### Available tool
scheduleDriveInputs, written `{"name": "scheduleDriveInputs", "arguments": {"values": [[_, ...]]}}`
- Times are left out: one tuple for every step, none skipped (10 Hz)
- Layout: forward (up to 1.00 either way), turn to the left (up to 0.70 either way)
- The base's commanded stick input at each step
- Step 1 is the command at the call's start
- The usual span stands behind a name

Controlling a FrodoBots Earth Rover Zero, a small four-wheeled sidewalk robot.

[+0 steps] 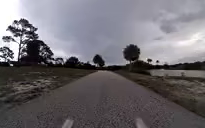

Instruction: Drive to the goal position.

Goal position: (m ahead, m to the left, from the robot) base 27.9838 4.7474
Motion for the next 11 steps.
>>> {"name": "scheduleDriveInputs", "arguments": {"values": [[0.85, 0.00], [0.85, 0.00], [0.85, 0.00], [0.85, 0.00], [0.85, 0.00], [0.85, 0.00], [0.85, 0.00], [0.69, 0.00], [0.30, 0.00], [0.30, 0.00], [0.70, 0.00]]}}
